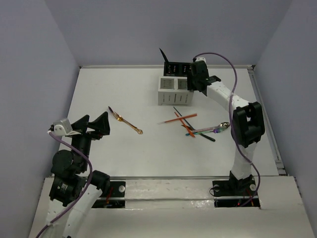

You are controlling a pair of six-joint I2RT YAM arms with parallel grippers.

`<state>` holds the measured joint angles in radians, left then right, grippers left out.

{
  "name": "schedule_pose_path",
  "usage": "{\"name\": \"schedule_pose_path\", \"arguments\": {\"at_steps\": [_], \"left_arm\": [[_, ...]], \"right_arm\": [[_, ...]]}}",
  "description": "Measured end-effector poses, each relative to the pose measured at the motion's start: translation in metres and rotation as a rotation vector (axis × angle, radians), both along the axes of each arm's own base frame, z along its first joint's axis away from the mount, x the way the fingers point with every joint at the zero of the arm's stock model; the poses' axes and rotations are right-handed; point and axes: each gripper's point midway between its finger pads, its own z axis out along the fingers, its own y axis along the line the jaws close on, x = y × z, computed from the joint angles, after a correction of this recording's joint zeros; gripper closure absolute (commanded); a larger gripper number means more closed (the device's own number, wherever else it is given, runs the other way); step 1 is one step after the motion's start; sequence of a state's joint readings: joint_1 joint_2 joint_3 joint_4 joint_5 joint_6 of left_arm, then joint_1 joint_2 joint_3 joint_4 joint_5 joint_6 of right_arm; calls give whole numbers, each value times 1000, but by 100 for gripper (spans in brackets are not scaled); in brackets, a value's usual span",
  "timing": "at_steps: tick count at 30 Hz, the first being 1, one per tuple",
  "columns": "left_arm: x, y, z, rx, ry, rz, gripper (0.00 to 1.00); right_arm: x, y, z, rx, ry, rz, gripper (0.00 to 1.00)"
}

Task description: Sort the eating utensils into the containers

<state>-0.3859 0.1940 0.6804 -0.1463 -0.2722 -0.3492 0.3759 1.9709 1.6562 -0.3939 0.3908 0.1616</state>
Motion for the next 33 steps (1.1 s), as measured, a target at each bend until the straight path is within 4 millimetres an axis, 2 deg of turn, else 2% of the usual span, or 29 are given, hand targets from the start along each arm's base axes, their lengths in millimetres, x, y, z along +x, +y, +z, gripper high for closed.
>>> {"name": "schedule_pose_path", "arguments": {"at_steps": [7,12,19,20,21,22,33], "left_arm": [[0,0,0,-1,-2,0,1],[0,0,0,-1,-2,0,1],[0,0,0,-1,-2,-2,1],[0,0,0,-1,-2,-2,1],[0,0,0,-1,-2,-2,1],[0,0,0,-1,-2,-2,1],[-1,0,0,0,-2,-3,1]], "right_arm": [[0,-2,0,0,1,-3,40],[0,-2,0,-1,0,-6,43],[0,-6,-3,14,-1,-27,61],[0,-7,-3,15,-1,-31,64],[-1,-7,-5,20,2,-35,72],[-1,-8,-5,26,2,-38,74],[-2,-11,-10,55,7,-72,77]]}}
